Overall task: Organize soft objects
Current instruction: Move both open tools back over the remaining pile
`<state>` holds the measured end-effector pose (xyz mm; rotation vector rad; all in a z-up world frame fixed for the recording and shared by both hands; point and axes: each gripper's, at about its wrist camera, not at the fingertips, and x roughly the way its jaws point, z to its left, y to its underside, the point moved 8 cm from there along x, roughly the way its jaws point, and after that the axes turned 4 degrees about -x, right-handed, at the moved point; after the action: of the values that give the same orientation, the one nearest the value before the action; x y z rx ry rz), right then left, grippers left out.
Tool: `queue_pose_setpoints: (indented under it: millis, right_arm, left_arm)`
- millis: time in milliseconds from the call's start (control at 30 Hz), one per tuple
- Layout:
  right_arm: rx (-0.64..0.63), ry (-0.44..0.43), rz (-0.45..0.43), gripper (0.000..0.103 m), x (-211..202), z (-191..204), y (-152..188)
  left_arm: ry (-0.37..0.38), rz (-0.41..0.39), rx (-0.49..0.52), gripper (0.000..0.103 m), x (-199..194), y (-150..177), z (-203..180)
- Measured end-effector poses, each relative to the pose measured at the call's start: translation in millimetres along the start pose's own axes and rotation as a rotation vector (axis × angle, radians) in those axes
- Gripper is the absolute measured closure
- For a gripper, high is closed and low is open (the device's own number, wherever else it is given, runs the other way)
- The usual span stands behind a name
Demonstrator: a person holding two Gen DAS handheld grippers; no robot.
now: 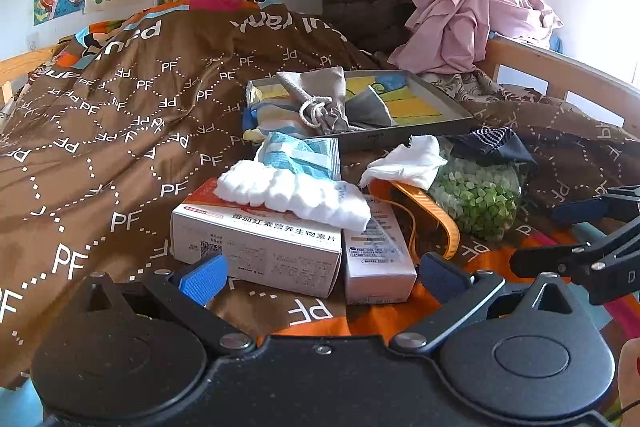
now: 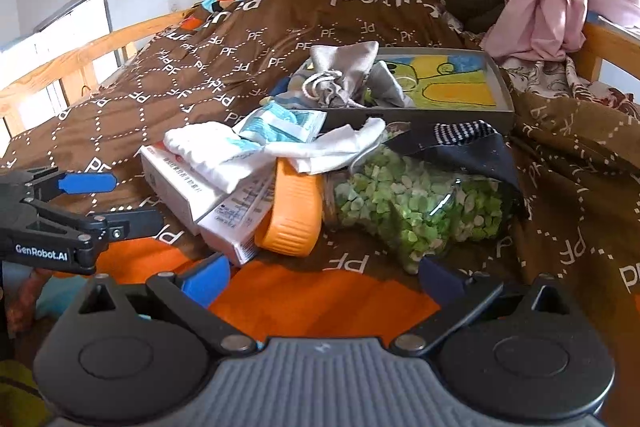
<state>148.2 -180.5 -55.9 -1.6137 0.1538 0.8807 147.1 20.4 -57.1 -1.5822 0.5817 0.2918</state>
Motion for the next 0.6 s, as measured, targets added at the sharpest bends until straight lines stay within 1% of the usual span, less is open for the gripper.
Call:
queue_pose_setpoints:
  millis: [400, 600]
  right_arm:
    - [-0.025, -0.005, -0.02, 0.0, 7.1, 5.5, -0.9]
    - [-0.033, 0.017, -0.068, 0.0, 6.8, 4.1, -4.7]
  left_arm:
    - [-0.001, 0.026, 0.044, 0.001, 2.3, 4.2, -6.7]
    - [-0.01, 0.01, 0.056, 0.001, 5.3, -4.1, -7.8]
